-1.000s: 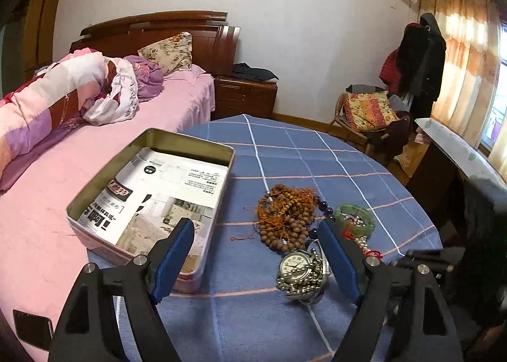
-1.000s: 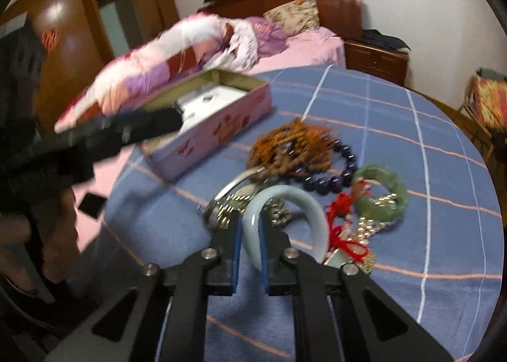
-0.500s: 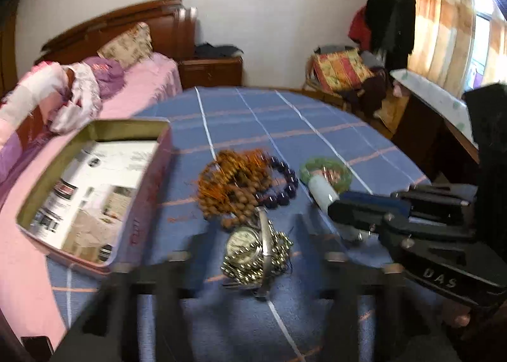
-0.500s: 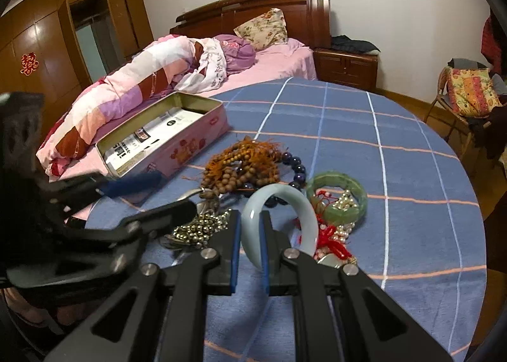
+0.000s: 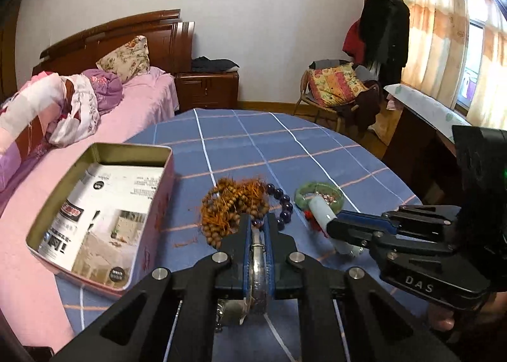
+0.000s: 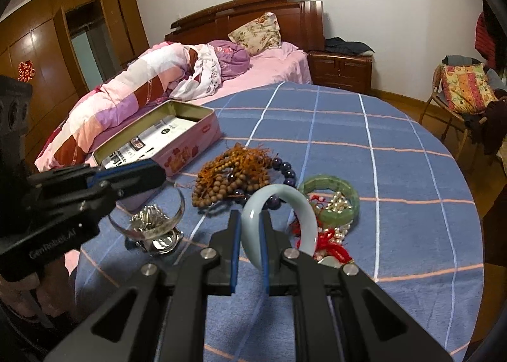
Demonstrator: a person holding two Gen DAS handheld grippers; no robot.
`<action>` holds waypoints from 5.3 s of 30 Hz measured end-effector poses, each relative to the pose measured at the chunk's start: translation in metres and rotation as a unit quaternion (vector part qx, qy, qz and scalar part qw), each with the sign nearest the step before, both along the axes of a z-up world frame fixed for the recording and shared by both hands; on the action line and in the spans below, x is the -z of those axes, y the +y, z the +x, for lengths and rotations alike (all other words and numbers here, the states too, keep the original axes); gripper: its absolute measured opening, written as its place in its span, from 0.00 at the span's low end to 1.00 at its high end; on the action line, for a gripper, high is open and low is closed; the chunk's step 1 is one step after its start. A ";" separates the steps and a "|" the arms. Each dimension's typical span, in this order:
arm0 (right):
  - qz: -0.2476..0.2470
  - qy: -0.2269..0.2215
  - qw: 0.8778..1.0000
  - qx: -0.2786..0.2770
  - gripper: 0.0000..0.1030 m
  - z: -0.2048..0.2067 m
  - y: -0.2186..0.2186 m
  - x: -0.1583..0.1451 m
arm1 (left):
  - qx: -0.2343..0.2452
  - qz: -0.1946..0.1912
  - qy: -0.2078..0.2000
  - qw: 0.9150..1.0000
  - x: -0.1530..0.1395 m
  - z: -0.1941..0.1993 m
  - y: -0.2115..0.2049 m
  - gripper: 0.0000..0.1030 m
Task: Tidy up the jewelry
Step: 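Grasp the white jade bangle with the right gripper while the left grasps a silver watch, then carry the white bangle and silver watch over the open pink tin box, then open both grippers to drop the bangle and watch into the tin, then grasp the silver metal watch band on the tablecloth with the left gripper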
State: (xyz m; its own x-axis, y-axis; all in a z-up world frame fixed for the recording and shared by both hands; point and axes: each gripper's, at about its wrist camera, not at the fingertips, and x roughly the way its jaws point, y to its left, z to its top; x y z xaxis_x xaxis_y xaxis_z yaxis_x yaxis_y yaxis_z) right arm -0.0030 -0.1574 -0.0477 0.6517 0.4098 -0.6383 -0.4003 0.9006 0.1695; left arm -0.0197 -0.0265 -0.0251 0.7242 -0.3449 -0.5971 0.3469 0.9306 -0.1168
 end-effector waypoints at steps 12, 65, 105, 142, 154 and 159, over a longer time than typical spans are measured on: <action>0.000 -0.024 1.000 0.000 0.13 -0.002 -0.001 -0.017 | -0.008 -0.024 -0.036 0.999 -0.029 0.005 0.013 0.07; -0.044 -0.045 0.986 -0.152 0.13 0.096 0.173 -0.020 | -0.170 0.007 -0.008 0.985 0.003 0.079 0.136 0.07; -0.038 -0.025 0.995 -0.086 0.57 0.089 0.112 -0.012 | -0.205 0.015 -0.026 0.978 0.001 0.064 0.131 0.71; -0.037 0.033 0.997 0.059 0.64 0.007 -0.047 0.024 | -0.043 0.078 0.016 0.996 0.047 -0.023 0.006 0.48; -0.037 0.037 0.997 0.056 0.64 0.008 -0.046 0.028 | -0.012 0.060 0.011 0.998 0.043 -0.031 0.001 0.00; -0.038 0.036 0.997 0.055 0.64 0.008 -0.046 0.028 | -0.008 0.057 -0.003 0.998 0.033 -0.031 0.001 0.00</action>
